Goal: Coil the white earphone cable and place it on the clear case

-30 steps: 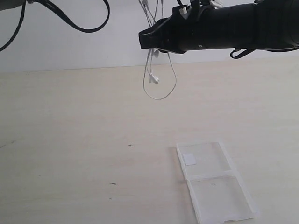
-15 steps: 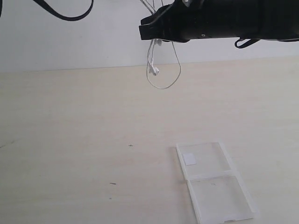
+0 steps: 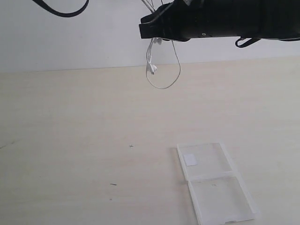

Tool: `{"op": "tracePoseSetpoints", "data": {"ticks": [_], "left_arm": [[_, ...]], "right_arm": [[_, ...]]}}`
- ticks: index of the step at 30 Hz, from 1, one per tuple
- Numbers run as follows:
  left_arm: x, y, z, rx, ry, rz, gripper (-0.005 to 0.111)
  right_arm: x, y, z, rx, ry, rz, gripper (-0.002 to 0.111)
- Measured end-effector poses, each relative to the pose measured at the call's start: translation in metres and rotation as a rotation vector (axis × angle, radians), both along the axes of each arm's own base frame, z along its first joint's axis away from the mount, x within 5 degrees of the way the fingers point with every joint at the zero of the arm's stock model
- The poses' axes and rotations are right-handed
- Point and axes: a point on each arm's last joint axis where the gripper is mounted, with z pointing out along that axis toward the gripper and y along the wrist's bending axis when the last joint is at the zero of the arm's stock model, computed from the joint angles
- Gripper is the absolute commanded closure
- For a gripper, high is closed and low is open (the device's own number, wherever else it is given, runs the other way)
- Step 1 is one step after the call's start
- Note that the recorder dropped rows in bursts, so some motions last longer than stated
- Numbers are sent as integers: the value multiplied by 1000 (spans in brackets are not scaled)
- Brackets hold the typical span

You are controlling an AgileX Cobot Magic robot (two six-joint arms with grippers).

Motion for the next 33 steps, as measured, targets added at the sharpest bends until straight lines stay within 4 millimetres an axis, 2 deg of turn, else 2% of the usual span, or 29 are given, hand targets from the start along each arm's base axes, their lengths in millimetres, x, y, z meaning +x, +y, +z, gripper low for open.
{"op": "tracePoseSetpoints", "data": {"ticks": [7,13,16,19,20,21,28,30,33], "left_arm": [[-3,2,3,-6,-7,0,107],[-7,4,8,-13,-20,0,107],[-10,5,12,-19,-31,-2,107],[-15,5,20,-32,-53,-11,107],[-17,4,22,-35,-59,-16,107],[-18,1,22,-36,-60,-28,107],[-21,-3,22,-34,-56,-40,107],[-21,-3,21,-29,-52,-32,107],[-19,0,19,-15,-34,1,107]], "right_arm": [[-1,1,0,2,0,8,107],[0,0,0,-2,-2,6,89],[1,0,-2,-7,1,0,87],[5,-5,-7,-32,7,-36,90],[5,-6,-8,-34,8,-38,103],[6,-6,-9,-35,10,-36,108],[3,-3,-8,-32,1,11,107],[3,-3,-8,-31,1,13,99],[2,-2,-8,-27,1,25,73]]}}
